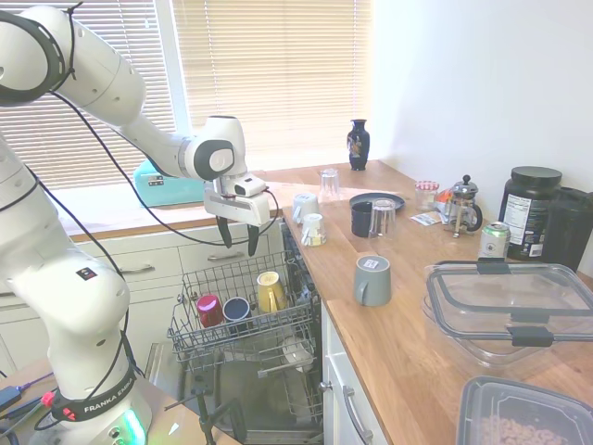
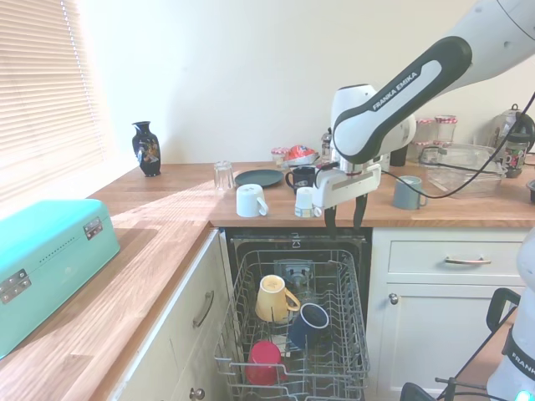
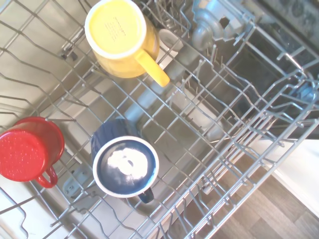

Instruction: Transfer the yellow mug from the dishwasher to the counter

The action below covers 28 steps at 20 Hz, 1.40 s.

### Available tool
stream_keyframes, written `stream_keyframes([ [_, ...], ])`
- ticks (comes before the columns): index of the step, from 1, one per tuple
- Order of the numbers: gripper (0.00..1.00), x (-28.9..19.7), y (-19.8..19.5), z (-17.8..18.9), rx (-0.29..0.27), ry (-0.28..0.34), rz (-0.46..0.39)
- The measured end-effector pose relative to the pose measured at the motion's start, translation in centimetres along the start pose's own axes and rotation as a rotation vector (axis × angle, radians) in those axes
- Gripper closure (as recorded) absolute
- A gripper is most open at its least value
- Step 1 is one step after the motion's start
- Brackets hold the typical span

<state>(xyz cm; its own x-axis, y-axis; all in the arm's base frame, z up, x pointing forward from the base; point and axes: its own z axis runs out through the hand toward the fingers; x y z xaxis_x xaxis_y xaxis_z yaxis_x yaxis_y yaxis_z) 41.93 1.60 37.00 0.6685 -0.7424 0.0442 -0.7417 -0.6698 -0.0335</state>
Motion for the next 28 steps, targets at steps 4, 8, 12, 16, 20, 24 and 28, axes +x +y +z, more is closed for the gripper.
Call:
stream_keyframes([
  [4, 0.0, 0.3, 0.2, 0.2, -0.006, 0.007, -0.009],
  [8, 0.0, 1.4, 0.2, 0.8, -0.001, 0.052, -0.091],
  [12, 0.0, 1.7, -0.5, 2.7, 0.003, 0.057, -0.16],
  [16, 0.0, 1.5, -3.8, 5.1, 0.006, 0.078, -0.251],
  [20, 0.0, 1.8, -7.4, 7.0, 0.012, 0.11, -0.329],
  [24, 0.0, 0.5, -9.7, 10.3, -0.005, 0.106, -0.404],
  [28, 0.0, 0.0, -10.8, 12.6, -0.032, 0.126, -0.469],
])
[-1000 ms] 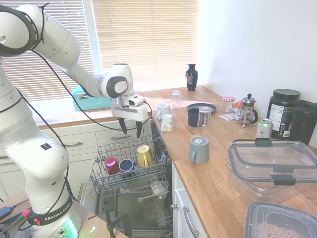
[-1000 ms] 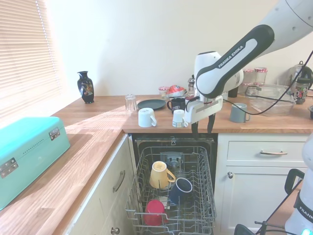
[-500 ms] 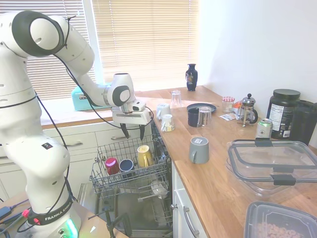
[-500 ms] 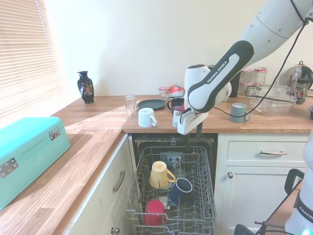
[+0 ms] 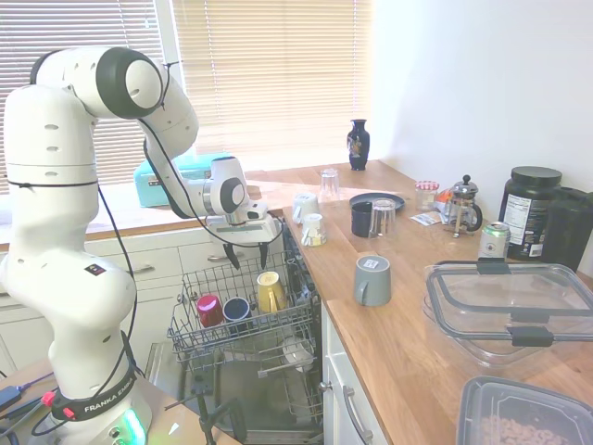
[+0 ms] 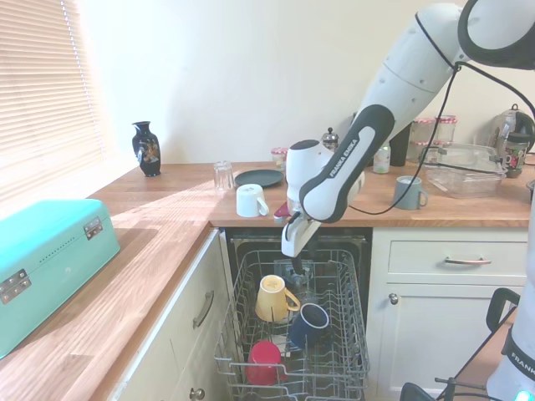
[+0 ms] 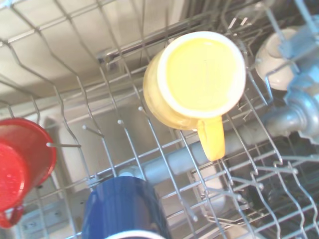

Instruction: Transfer the yellow mug from the dishwasher to the counter

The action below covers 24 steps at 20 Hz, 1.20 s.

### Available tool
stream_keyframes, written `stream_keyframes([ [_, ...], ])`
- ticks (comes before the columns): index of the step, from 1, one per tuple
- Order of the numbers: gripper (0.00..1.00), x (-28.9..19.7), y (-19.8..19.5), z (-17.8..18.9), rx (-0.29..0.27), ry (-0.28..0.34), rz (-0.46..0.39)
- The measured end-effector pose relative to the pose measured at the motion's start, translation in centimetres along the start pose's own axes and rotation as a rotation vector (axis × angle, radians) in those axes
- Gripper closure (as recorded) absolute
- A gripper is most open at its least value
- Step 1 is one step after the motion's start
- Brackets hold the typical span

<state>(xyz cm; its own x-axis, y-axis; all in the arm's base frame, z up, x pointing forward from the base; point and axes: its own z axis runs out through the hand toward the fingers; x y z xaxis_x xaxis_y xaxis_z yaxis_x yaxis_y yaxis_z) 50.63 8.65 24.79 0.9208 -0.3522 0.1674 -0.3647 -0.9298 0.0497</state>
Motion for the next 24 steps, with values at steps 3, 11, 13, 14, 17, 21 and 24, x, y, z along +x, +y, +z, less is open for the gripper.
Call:
stream_keyframes([
  [3, 0.0, 0.4, -0.3, 1.4, -0.03, 0.023, -0.059],
  [11, 0.0, 2.9, -2.3, 4.3, -0.065, 0.053, -0.124],
  [13, 0.0, 3.1, -3.1, 5.5, -0.068, 0.05, -0.137],
  [14, 0.0, 3.0, -3.6, 6.1, -0.067, 0.049, -0.144],
  [17, 0.0, 1.9, -4.6, 8.1, -0.063, 0.04, -0.169],
  [21, 0.0, 1.3, -4.9, 10.0, -0.064, 0.053, -0.19],
  [24, 0.0, 1.4, -5.1, 11.0, -0.068, 0.08, -0.205],
])
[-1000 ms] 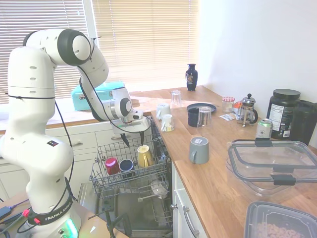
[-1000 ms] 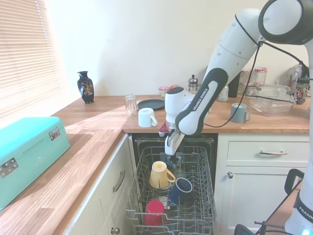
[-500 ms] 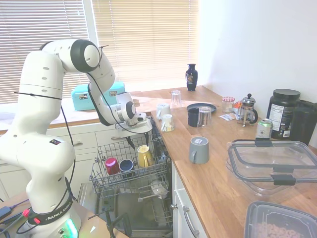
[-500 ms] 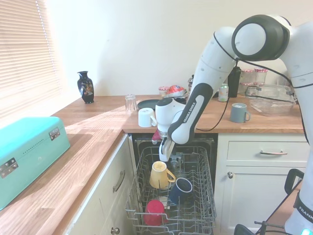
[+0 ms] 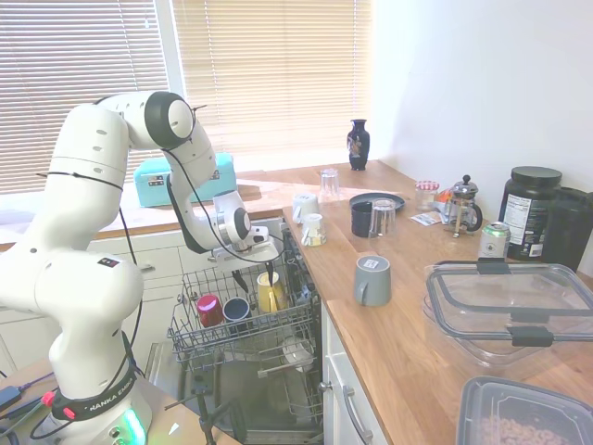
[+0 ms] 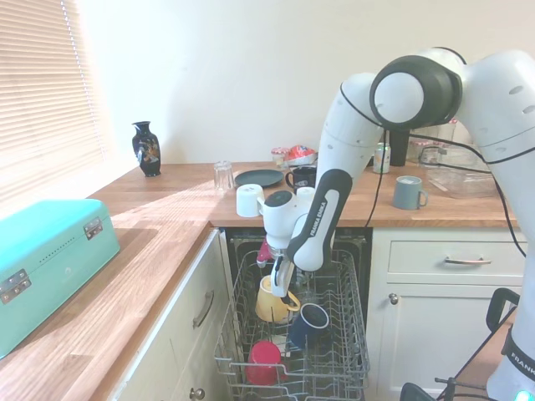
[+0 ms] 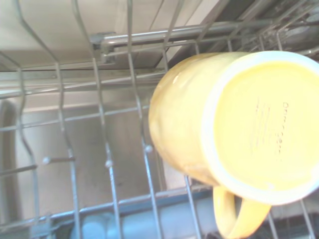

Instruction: Transfer the yellow mug from the dishwasher to the counter

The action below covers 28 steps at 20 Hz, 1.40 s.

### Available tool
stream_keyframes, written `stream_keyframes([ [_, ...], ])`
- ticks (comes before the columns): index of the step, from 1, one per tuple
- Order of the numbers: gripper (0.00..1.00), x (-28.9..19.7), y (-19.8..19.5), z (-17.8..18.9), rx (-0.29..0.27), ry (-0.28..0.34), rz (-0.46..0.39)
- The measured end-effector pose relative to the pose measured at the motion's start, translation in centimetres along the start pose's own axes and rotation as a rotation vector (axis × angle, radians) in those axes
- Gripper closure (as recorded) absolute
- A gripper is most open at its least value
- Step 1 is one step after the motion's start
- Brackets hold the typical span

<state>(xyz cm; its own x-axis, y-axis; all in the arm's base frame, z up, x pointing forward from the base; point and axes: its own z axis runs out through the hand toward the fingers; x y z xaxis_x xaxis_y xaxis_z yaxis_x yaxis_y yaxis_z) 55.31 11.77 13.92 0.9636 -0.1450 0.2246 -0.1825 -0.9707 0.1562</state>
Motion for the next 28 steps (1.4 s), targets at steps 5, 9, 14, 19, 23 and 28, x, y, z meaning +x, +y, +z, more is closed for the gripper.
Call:
stream_keyframes([
  [5, 0.0, -0.2, -0.9, 1.7, -0.003, 0.036, -0.018],
  [9, 0.0, -0.6, -1.0, 3.7, -0.004, 0.053, 0.001],
  [14, 0.0, -0.3, -1.3, 5.0, 0.001, 0.069, 0.009],
  [19, 0.0, 0.4, -1.1, 5.7, 0.008, 0.071, 0.008],
  [23, 0.0, 1.2, -0.9, 6.2, 0.013, 0.071, 0.008],
  [28, 0.0, 1.5, -0.3, 7.7, 0.021, 0.052, 0.006],
])
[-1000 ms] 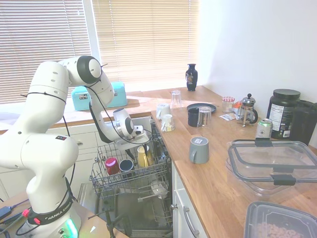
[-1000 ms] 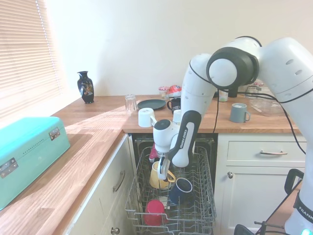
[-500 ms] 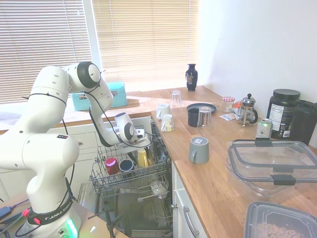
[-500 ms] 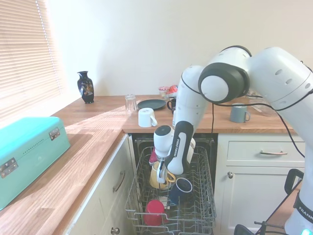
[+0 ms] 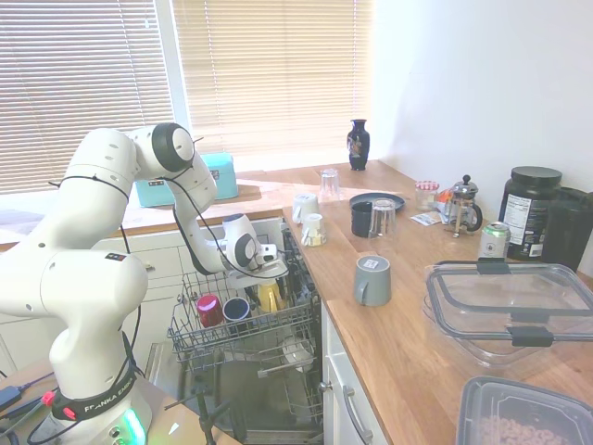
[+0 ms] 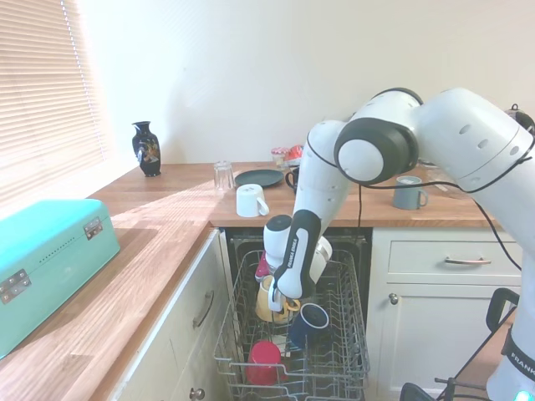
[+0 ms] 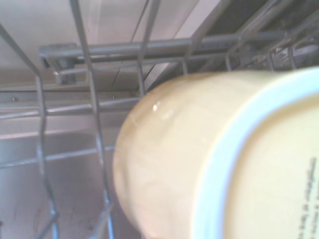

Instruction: Transfer the yellow mug from the dishwasher to the counter

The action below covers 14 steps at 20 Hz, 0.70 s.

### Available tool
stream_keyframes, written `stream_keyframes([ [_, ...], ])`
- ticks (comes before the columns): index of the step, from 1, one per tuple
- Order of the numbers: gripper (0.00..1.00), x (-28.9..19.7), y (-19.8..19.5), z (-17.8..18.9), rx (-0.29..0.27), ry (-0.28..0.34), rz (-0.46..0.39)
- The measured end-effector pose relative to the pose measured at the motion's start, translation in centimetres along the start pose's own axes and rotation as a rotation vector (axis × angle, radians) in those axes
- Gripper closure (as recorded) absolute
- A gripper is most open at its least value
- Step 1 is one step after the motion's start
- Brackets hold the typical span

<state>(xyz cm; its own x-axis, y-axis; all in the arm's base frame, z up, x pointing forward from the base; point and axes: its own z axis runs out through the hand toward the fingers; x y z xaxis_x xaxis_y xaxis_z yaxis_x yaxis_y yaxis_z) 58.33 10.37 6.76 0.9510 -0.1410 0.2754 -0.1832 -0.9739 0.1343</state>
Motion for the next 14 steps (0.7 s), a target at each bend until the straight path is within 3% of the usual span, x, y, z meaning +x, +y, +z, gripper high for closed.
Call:
stream_keyframes([
  [14, 0.0, 0.0, -0.4, 2.4, 0.017, -0.022, 0.001],
])
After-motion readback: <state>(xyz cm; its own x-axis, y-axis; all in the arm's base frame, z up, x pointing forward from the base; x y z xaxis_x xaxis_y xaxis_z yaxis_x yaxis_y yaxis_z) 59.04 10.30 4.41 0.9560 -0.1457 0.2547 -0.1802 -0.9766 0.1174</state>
